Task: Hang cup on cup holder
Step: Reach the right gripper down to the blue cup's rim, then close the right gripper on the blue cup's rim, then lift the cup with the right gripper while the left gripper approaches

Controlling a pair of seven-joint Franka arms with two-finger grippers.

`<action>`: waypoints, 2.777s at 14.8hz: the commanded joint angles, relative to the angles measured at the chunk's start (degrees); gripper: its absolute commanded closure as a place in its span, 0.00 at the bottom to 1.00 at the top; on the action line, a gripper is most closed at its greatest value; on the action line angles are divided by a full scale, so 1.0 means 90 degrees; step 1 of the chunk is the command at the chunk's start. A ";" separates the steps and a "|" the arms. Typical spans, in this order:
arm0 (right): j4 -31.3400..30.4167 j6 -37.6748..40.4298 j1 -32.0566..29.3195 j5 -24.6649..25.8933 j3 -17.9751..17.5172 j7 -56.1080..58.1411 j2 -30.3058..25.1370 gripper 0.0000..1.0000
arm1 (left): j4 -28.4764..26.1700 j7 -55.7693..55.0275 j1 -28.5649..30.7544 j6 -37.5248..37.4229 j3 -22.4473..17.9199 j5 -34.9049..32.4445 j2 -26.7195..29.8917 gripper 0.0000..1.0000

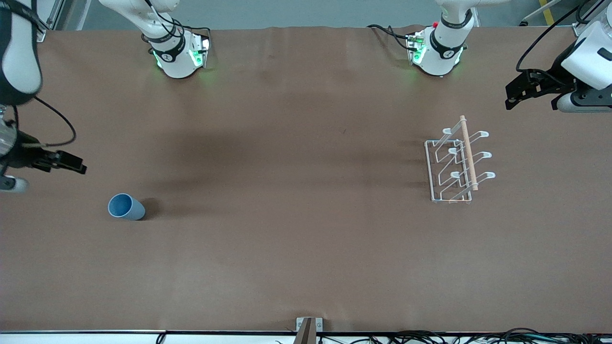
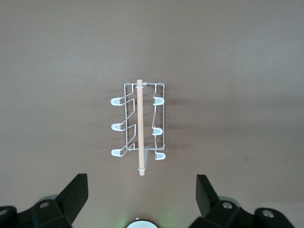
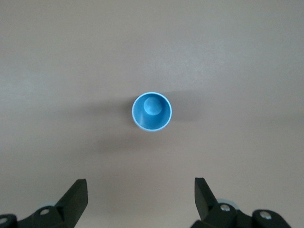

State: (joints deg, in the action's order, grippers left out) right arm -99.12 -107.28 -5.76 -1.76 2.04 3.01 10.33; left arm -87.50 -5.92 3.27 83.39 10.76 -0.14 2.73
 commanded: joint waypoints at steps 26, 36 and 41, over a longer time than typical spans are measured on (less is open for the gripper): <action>-0.0480 -0.2241 -0.0317 0.0000 -0.0100 0.0076 0.2124 1.00 | 0.0201 0.0014 -0.0070 -0.0037 0.0094 -0.0023 -0.0079 0.00; -0.0412 -0.0700 0.0150 -0.0213 -0.0313 0.0349 0.0299 1.00 | 0.0201 0.0042 -0.0090 -0.0037 0.0104 -0.0033 -0.0079 0.00; -0.0344 -0.0190 0.0628 -0.2545 -0.0714 0.0340 -0.0005 1.00 | 0.0201 0.0004 -0.0080 -0.0037 0.0104 -0.0004 -0.0079 0.00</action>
State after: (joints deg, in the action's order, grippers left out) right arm -101.01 -109.46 -1.45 -18.49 -3.62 5.21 11.63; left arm -86.99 -5.92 2.61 83.39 11.60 -0.14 2.60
